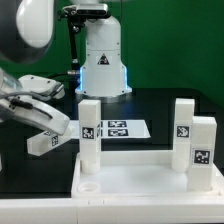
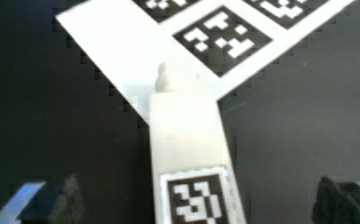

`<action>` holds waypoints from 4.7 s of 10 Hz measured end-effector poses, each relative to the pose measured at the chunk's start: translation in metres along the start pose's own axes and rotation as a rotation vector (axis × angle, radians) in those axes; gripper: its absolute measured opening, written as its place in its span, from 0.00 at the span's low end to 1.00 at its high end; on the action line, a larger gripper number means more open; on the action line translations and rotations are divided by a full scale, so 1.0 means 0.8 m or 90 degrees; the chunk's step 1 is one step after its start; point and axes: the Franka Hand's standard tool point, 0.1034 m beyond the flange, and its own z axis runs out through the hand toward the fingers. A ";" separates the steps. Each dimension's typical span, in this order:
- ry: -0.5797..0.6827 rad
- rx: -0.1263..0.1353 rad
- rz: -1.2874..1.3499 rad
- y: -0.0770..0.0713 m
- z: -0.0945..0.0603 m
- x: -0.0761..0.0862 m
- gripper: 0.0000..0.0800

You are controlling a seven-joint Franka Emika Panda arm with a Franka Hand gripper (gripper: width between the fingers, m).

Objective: Assemble desk

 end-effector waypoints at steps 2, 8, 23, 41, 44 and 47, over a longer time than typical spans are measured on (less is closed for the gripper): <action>0.007 -0.007 -0.054 -0.006 -0.015 0.007 0.81; -0.012 -0.001 -0.060 -0.005 -0.020 0.015 0.81; -0.113 -0.008 0.017 0.001 0.012 0.030 0.36; 0.609 -0.024 -0.202 -0.139 -0.186 -0.018 0.36; 0.763 0.005 -0.221 -0.209 -0.199 -0.057 0.36; 0.860 0.004 -0.224 -0.204 -0.179 -0.055 0.36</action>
Offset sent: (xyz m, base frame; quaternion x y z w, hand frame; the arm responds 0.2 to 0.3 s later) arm 0.0174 0.0083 0.0074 0.0256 -0.0116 -0.0449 0.9986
